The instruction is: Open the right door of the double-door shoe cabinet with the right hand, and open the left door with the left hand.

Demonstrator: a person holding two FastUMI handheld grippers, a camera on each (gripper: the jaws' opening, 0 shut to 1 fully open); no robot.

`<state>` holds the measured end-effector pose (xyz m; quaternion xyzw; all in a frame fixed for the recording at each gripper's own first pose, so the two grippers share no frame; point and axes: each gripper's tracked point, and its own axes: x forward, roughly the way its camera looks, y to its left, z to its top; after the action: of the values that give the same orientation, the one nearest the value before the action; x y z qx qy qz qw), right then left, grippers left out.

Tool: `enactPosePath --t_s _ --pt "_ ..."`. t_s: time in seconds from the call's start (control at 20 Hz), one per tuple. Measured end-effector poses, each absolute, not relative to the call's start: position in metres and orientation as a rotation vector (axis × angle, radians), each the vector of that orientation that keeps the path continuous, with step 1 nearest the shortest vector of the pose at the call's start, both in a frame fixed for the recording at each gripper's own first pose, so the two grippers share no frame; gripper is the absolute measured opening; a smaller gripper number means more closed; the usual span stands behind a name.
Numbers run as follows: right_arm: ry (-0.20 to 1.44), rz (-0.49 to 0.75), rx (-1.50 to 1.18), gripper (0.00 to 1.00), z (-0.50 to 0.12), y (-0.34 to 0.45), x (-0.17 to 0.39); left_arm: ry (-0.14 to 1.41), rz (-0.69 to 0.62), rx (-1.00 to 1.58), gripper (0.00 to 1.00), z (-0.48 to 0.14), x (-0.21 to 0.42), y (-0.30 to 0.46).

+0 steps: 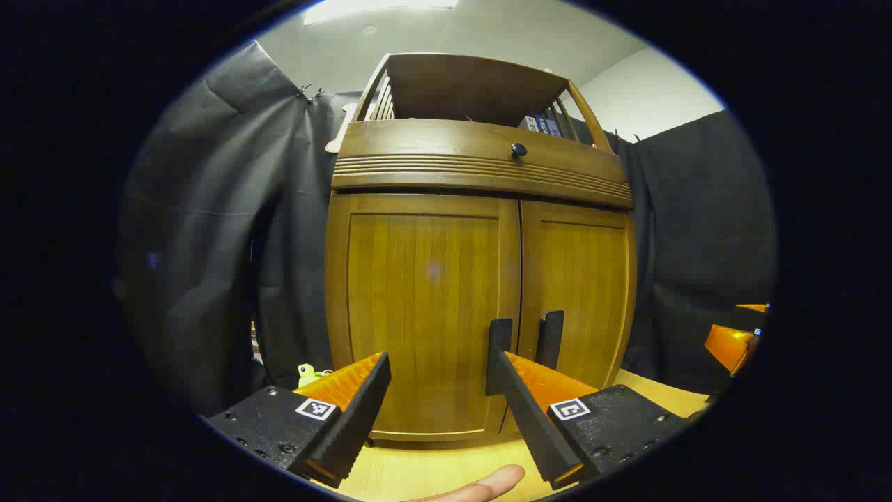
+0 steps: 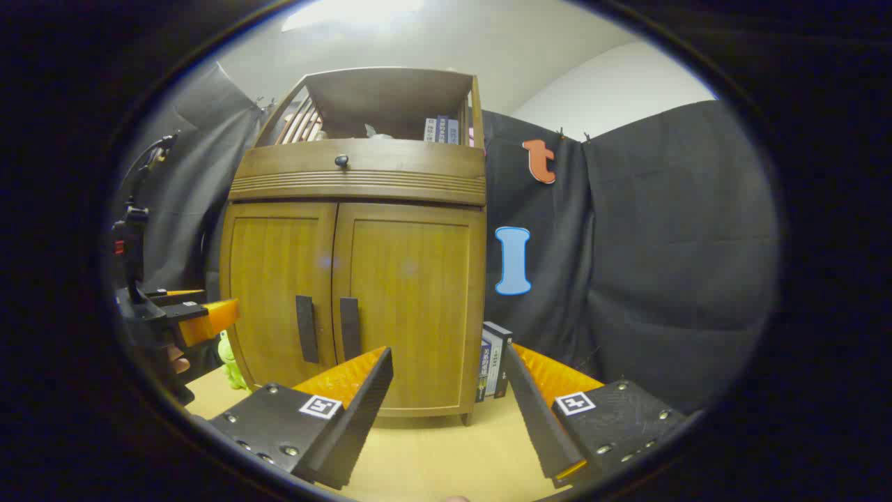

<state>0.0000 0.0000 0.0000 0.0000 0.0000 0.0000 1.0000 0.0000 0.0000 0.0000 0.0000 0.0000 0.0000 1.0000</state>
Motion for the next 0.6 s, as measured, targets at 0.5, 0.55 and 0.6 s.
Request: enactPosePath --t_s 0.5,0.55,0.6 --pt "0.020 0.040 0.011 0.95 -0.014 0.014 0.022 0.016 0.022 -0.010 0.92 -0.005 0.003 0.002" --pt "0.018 0.047 0.011 0.97 -0.014 0.017 0.025 0.016 0.022 -0.014 0.96 -0.005 0.003 0.002" --pt "0.015 0.050 0.011 0.96 -0.015 0.017 0.028 0.013 0.016 -0.014 0.92 -0.005 0.004 0.001"
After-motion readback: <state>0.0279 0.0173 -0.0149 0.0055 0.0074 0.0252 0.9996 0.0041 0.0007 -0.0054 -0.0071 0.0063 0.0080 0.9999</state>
